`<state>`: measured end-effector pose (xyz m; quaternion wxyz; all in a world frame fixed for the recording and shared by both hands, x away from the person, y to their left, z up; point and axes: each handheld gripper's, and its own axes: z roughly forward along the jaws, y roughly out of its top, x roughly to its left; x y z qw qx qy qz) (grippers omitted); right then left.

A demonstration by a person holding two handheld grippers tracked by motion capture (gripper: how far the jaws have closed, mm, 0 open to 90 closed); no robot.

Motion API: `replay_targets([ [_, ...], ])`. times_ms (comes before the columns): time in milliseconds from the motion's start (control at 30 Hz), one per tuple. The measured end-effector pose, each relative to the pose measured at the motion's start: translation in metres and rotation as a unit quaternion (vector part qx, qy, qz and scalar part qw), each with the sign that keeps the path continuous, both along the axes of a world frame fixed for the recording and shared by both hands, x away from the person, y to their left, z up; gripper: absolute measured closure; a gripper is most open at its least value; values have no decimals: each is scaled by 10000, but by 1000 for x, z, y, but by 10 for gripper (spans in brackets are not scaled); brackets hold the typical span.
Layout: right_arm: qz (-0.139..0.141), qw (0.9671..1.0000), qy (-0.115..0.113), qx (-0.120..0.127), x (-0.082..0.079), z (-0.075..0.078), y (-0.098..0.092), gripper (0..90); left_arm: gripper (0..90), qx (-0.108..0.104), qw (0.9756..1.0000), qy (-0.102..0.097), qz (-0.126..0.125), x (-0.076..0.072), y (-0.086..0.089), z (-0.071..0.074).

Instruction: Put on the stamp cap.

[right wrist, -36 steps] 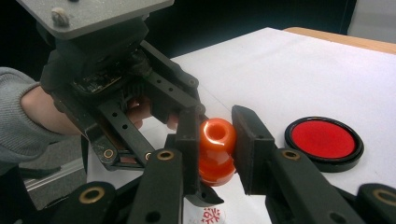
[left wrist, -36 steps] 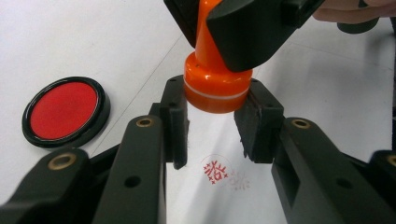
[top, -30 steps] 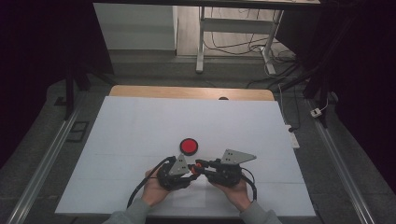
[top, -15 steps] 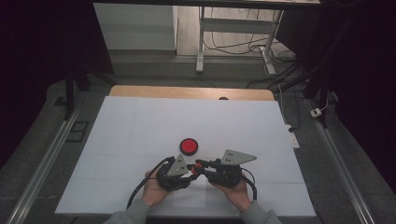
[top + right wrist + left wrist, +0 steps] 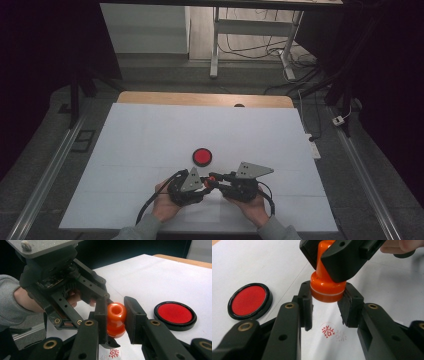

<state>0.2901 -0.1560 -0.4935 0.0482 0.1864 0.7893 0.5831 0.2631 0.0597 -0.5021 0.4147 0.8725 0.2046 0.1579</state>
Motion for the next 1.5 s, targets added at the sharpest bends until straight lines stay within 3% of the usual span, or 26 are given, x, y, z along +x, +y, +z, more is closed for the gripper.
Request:
replay_targets([
  [167, -9, 10000, -24, 3, 0, 0, 0, 727, 653, -54, 10000, 23, 7, 0, 1, 0],
  [433, -9, 9999, -81, -78, -1, 0, 2, 727, 653, 40, 10000, 45, -8, 1, 1, 0],
  [600, -27, 9999, -116, -91, -1, 2, 2, 726, 652, -129, 9999, 79, -13, 2, 2, 0],
  [800, -60, 9999, -126, -85, -1, 1, 2, 725, 650, -84, 9999, 47, -33, 3, 2, -2],
  [900, -51, 9999, -137, -56, -1, 2, 2, 724, 648, -182, 9998, 45, -23, 3, 3, -2],
  [1133, -64, 9999, -151, -49, -1, 2, 1, 724, 640, -186, 9998, 32, -34, 3, 2, -3],
  [1500, -90, 9999, -132, -44, -1, 2, 0, 723, 525, -140, 9999, 56, 18, 5, 3, -5],
])
